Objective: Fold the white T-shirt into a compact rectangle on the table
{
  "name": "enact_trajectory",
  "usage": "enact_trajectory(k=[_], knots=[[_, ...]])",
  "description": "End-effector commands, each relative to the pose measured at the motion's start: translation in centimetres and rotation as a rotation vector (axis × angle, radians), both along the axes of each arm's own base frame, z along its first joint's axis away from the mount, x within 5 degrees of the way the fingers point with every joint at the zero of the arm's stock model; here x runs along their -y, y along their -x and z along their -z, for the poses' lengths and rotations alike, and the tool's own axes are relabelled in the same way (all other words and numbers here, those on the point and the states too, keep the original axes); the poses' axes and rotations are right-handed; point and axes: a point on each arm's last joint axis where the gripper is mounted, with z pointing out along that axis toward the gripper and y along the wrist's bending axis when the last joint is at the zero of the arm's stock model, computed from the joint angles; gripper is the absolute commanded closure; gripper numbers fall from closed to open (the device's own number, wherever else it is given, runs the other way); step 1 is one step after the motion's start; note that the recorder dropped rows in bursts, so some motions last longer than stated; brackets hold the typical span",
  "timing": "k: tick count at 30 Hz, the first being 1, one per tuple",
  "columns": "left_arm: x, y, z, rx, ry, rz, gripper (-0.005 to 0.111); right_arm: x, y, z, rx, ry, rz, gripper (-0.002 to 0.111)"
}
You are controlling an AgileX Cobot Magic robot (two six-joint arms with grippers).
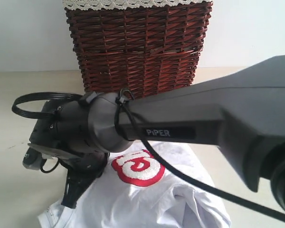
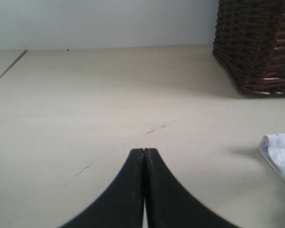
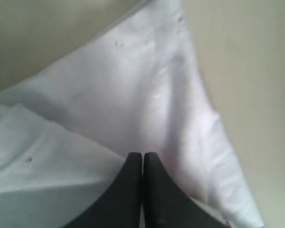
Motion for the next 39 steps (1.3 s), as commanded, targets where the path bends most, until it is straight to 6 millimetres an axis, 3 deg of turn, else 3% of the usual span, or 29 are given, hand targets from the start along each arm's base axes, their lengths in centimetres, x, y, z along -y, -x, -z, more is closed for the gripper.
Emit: enact_trajectory(k=[1,6,10,16,19,23,28,29,34,39], knots=[[0.0,0.0,-0.2,0.016,-0.005,-0.004,0.107,-0.5,-1.0,-4.2,0.171,-0.163,0.003,0.108],[0.0,0.0,-0.2,0.016,-0.005,-0.004,0.107,-0.5,-2.4,-6.2,0.317,-0.295,0.093,0.108],[0.0,0.0,-0.2,0.016,-0.005,-0.004,0.107,-0.5,-2.8,-4.2,0.210,-0.325,0.147,0.105],[0.0,0.0,-0.2,0.016,-0.005,-0.004,0.107,-0.2,-2.8,-2.5,0.150,-0.264,0.156,0.063],[0.0,0.0,-0.2,0.016,-0.005,-0.004,0.107,0.3,-2.7,-3.6,0.155,-0.249,0.175,0.055],[0.0,0.0,-0.2,0.016,-0.005,-0.004,0.107,1.6,-2.2,-6.2,0.152,-0.216,0.237,0.063],[0.0,0.0,-0.2,0.016,-0.005,-0.004,0.107,3.4,-1.5,-8.7,0.147,-0.183,0.304,0.102],[0.0,0.0,-0.2,0.016,-0.005,-0.004,0.107,3.7,-1.3,-8.3,0.132,-0.176,0.307,0.109],[0.0,0.0,-0.2,0.016,-0.005,-0.004,0.107,4.4,0.6,-4.1,-0.039,-0.138,0.275,0.108],[0.0,0.0,-0.2,0.016,-0.005,-0.004,0.107,3.8,1.6,-0.5,-0.158,-0.198,0.235,0.108]])
